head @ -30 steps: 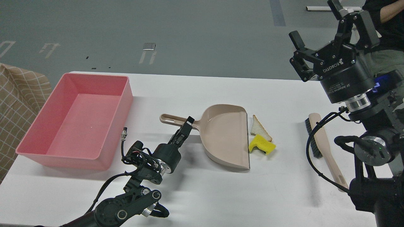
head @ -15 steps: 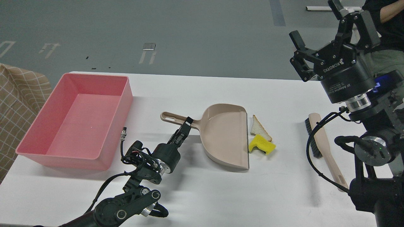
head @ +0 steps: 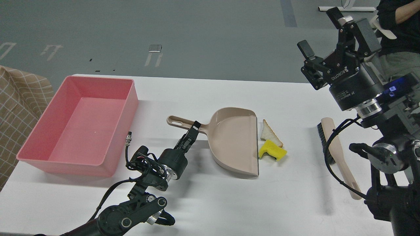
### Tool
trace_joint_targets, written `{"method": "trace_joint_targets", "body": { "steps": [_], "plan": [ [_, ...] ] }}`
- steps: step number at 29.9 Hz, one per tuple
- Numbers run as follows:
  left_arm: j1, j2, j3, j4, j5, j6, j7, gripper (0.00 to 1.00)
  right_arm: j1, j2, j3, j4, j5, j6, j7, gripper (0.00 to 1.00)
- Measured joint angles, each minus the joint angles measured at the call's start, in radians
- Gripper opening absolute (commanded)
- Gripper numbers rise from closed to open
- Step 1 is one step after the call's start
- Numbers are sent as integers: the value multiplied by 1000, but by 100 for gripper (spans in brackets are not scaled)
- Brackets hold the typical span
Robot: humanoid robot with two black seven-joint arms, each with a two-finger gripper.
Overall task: Sweep and dump garbage into bin
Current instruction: 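Lower the right gripper and grasp the wooden brush handle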
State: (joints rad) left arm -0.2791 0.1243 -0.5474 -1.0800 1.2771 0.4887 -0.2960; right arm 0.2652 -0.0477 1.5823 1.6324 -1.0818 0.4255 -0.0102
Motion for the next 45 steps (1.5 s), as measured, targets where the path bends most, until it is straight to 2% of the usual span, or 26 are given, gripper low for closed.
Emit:
{"method": "trace_joint_targets", "body": {
  "steps": [3,12,14,16,17,19,21,28,34,36,45],
  "plan": [
    [0,0,0,0,0,0,0,23,-26,-71,21,21,-1,-28,3,100],
    [0,6,0,-1,-1,0,-1,23,-100,-221,134,93,-71,17,15,100],
    [0,7,0,-2,-1,0,-2,23,-116,-259,153,98,-77,22,48,100],
    [0,7,0,-2,-1,0,-2,23,-132,-310,164,101,-77,30,119,100],
    [0,8,0,-2,-1,0,-2,23,-136,-329,165,101,-78,33,140,100],
    [1,9,0,-2,-1,0,-3,23,-147,-379,161,102,-78,42,165,100],
    [1,9,0,-2,-1,0,-7,23,-169,-428,151,102,-82,55,171,99],
    [-1,8,0,-3,0,0,-13,23,-337,-575,90,98,-241,63,154,96],
    [-1,9,0,-4,2,0,-13,23,-405,-604,70,96,-359,63,100,95],
    [0,9,0,-7,2,0,-13,23,-415,-622,53,85,-410,63,88,91],
    [3,9,0,-10,4,0,-13,23,-410,-650,-90,68,-819,63,82,91]
  ]
}}
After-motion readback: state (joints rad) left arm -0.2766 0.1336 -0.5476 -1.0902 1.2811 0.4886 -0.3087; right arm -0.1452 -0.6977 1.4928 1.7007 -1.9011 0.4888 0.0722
